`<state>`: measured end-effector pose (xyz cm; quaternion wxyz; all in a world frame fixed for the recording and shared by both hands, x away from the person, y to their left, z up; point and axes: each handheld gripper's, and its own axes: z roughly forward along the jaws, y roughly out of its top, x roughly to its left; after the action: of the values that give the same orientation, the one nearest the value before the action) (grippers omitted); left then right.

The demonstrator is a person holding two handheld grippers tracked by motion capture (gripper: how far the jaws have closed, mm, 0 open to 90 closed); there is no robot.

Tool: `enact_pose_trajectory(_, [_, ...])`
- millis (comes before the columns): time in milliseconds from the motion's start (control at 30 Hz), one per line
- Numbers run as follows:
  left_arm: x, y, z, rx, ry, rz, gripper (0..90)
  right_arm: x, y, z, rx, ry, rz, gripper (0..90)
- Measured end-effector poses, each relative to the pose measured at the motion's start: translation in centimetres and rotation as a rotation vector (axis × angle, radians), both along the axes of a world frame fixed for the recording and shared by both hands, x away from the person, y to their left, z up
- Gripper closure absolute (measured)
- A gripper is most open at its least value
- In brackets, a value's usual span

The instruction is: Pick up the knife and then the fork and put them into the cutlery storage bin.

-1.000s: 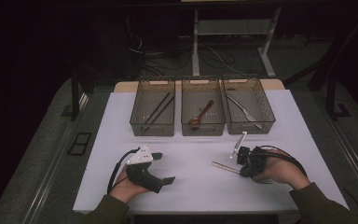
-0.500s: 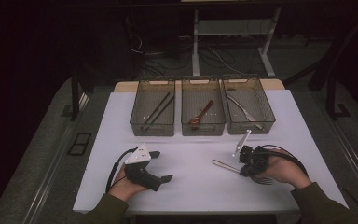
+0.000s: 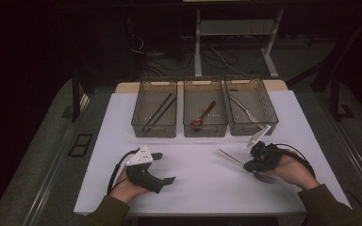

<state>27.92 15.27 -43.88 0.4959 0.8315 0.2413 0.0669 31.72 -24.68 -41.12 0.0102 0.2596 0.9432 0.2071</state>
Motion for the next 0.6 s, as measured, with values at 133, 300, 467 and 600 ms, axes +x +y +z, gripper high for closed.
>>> enact_pose_trajectory(133, [0.1,-0.1,0.0,-0.001,0.0,-0.003,0.9,-0.1,-1.0,0.2,0.09,-0.006,-0.061,84.1])
enact_pose_trajectory(300, [0.1,-0.2,0.0,0.004,0.002,-0.003,0.9,0.1,-2.0,0.4,0.163,-0.039,-0.102,84.1])
enact_pose_trajectory(467, [0.1,-0.2,0.0,0.004,0.0,-0.004,0.9,0.3,-2.7,0.9,0.23,-0.072,-0.142,84.1])
enact_pose_trajectory(600, [0.0,-0.2,0.0,0.008,0.001,-0.004,0.9,0.4,-2.9,1.2,0.252,-0.096,-0.165,84.1])
